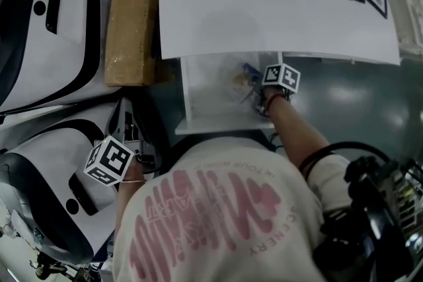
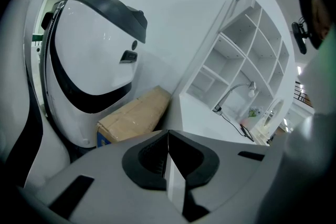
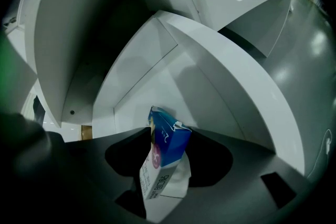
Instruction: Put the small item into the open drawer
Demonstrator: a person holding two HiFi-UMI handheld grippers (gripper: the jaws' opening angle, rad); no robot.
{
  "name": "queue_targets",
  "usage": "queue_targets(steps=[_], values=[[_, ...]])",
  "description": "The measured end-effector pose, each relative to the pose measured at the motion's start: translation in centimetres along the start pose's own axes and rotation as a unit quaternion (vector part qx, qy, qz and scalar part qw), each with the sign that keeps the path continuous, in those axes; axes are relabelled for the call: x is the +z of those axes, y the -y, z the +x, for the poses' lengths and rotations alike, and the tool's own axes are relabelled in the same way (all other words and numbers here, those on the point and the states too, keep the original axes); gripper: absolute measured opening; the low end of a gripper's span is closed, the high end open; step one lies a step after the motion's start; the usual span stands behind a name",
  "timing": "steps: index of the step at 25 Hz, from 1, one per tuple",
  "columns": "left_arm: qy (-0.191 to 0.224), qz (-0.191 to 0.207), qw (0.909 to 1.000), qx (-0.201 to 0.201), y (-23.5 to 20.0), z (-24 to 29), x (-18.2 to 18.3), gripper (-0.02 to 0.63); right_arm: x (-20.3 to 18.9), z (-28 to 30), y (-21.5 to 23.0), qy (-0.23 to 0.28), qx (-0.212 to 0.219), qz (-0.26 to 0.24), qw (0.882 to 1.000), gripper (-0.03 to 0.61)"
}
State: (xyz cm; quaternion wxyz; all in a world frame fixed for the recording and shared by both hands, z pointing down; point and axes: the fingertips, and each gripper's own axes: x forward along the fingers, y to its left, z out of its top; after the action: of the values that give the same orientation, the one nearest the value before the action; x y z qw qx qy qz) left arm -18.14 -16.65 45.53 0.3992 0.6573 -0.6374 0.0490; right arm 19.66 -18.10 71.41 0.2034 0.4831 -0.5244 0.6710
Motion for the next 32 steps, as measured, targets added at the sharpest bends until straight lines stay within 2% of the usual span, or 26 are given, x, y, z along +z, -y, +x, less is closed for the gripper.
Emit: queue_targets(steps=[32], values=[[-0.001, 0.012, 0.9999, -0.011, 1.1, 0.8, 0.1, 0.031, -0.5, 0.8, 0.6, 0.002, -0.027, 0.020, 0.999, 0.239]])
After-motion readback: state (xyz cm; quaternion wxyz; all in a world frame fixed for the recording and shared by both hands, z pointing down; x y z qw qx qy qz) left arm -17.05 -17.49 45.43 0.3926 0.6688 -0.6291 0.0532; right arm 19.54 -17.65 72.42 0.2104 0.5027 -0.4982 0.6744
